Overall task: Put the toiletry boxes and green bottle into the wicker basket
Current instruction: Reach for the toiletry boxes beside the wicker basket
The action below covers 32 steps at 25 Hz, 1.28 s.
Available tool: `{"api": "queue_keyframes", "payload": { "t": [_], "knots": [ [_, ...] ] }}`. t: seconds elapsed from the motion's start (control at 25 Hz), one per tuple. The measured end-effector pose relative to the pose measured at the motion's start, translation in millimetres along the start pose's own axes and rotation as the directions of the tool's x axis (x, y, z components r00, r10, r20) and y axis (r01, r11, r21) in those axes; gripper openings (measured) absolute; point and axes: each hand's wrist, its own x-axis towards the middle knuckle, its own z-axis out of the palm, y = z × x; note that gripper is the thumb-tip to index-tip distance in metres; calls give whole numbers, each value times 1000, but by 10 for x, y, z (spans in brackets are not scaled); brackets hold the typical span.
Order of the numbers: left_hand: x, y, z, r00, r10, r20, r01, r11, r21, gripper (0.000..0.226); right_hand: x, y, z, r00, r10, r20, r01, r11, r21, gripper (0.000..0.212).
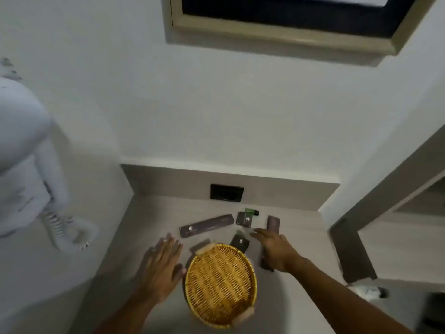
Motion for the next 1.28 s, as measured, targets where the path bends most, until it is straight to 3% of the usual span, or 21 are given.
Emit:
{"api": "queue_keyframes", "payload": {
  "t": [0.2,0.32,0.4,0.48,0.56,0.64,0.72,0.88,1.12,1.2,1.28],
  "knots": [
    [49,-163,658,999,-18,-30,18,1000,4,72,659,-5,320,975,-189,116,208,962,-178,105],
    [154,-203,763,999,5,-35,-4,1000,14,69,831,5,428,967,-219,132,236,964,-122,80],
    [151,-204,739,1000,7,-28,-7,1000,-6,71,807,35,321,988,-136,79,136,991,-4,60],
    [125,-190,665,1000,2,1,-2,999,-38,73,701,38,183,993,-36,-116,40,999,35,64],
    [115,-169,599,1000,4,1,-4,999,-52,75,513,-113,97,965,-90,-247,124,985,122,67],
    [111,-161,562,1000,8,18,-6,998,-67,77,328,-451,199,958,-212,-191,261,921,290,56],
    [110,-182,593,1000,2,15,-1,998,-62,77,236,-774,482,939,-329,-103,345,907,243,56],
    [140,-205,643,1000,4,2,-3,998,-56,75,248,-1073,903,935,-336,109,315,933,174,61],
    [168,-202,646,998,11,-57,-14,998,-53,74,235,-1179,959,932,-344,117,322,931,173,67],
    [157,-202,668,997,17,-77,-22,998,-61,73,160,-1010,817,949,-311,47,289,921,262,66],
    [140,-210,685,996,24,-87,-29,998,-60,73,157,-662,626,975,-149,-167,201,910,363,52]
  ]
}}
